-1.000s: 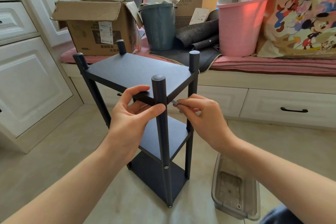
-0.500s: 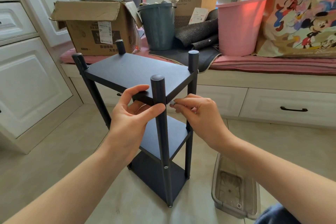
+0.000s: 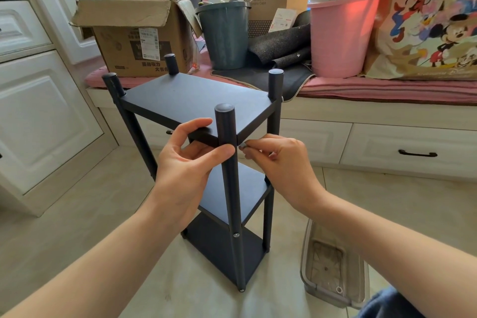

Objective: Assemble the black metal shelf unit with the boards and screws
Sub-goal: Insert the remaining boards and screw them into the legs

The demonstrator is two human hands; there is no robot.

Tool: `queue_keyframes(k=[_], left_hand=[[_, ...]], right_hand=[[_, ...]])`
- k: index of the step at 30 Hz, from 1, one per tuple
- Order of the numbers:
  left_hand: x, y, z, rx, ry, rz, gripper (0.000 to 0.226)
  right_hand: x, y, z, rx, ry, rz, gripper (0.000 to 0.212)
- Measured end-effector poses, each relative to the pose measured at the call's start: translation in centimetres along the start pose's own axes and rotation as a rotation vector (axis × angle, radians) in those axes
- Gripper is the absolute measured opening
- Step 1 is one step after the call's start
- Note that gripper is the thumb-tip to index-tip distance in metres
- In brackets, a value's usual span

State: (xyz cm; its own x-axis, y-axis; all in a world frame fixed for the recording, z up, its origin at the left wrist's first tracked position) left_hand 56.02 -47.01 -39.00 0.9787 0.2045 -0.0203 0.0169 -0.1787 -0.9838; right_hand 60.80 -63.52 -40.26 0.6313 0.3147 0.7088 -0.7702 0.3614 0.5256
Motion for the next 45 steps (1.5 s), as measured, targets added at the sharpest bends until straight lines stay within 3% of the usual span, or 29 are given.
queue_keyframes(k=[13,23,45], left_hand=[[0.0,0.0,0.1,0.0,-0.003,0.004,0.069],[0.1,-0.2,0.1,-0.012,0.003,-0.002,0.064],[-0.1,0.1,0.0,0.063,-0.024,0.021,0.068]], right_hand=[[-0.1,-0.3,-2.4,0.098,-0.012,-0.03,0.018],[0.3,-1.3,-4.1,0.312,0.029,-0.214,0.016],[0.3,-0.6,0.7,0.143,0.041,-0.082,0.023]])
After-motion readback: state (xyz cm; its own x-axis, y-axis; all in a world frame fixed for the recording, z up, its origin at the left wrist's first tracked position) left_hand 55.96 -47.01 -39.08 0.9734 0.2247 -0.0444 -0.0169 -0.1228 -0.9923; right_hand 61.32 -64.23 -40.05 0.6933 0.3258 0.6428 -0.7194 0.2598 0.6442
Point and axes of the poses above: each hand's wrist, its own x-axis towards the middle knuckle, its own z-axis out of the back of the hand, y = z × x, the point moved 3 cm from there along x, towards the middle knuckle, and after that the axes turned 13 degrees about z, right-handed, at the moved point
